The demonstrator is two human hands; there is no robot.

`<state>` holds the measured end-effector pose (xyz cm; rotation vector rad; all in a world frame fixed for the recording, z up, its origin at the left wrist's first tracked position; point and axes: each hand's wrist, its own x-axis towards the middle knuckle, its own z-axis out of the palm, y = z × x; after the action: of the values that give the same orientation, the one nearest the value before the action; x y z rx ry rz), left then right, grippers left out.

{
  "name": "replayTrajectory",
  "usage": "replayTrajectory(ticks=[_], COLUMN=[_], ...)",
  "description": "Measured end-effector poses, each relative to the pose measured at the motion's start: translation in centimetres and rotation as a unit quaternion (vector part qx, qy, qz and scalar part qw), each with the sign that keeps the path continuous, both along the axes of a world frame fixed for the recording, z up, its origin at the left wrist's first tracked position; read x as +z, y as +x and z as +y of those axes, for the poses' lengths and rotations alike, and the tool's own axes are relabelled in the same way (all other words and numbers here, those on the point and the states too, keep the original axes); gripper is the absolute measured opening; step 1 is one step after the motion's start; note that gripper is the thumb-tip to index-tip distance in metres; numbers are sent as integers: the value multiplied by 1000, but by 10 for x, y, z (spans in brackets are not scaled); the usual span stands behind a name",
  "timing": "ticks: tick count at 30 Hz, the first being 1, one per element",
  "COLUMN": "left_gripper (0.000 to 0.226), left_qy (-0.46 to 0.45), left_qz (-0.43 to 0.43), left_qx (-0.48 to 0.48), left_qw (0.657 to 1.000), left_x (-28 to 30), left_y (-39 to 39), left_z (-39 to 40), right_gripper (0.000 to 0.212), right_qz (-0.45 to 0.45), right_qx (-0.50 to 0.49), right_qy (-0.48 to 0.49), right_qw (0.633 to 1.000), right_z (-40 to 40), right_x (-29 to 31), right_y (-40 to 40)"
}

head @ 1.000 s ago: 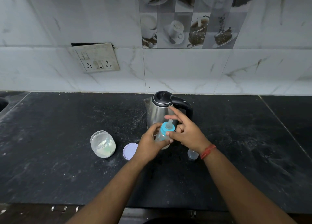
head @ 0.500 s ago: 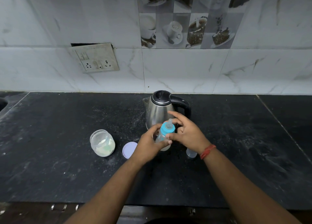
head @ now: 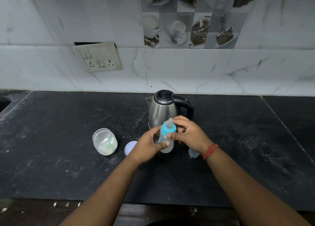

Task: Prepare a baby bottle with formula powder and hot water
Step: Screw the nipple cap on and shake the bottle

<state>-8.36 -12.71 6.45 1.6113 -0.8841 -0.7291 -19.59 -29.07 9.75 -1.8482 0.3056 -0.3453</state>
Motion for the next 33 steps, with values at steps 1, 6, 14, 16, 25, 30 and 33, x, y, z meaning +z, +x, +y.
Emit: replayTrajectory(ticks=[1,6,14,16,25,30,33], left_gripper=[54,53,52,51,46,49,44], left_qy=[-8,-23,-25,-39,-4,5,9], left_qz=[-13,-53,84,122,-91,-142,-162], left_qx=[23,55,-124,-106,99,158,162], left_qw=[1000,997,988,986,991,977,973], left_x=[2,2,21,22,15,17,16], left_y=[-3,-10,-1,-5,-27,-44,-45], left_z=[-3,-7,-1,-4,-25,-32,-34], right_gripper=[37,30,41,23,11,27,31], right_qz=[-24,-70,24,1,-66,-50,-33], right_qx=[-47,-150,173,133,-257,-361,-361], right_qy=[17,28,145,189,251,222,215], right_qw=[998,986,974,973,931,904,907], right_z=[9,36,2,8,49,50,47], right_x=[-3,-16,17,16,3,-8,-11], right_y=[2,10,6,10,35,46,47])
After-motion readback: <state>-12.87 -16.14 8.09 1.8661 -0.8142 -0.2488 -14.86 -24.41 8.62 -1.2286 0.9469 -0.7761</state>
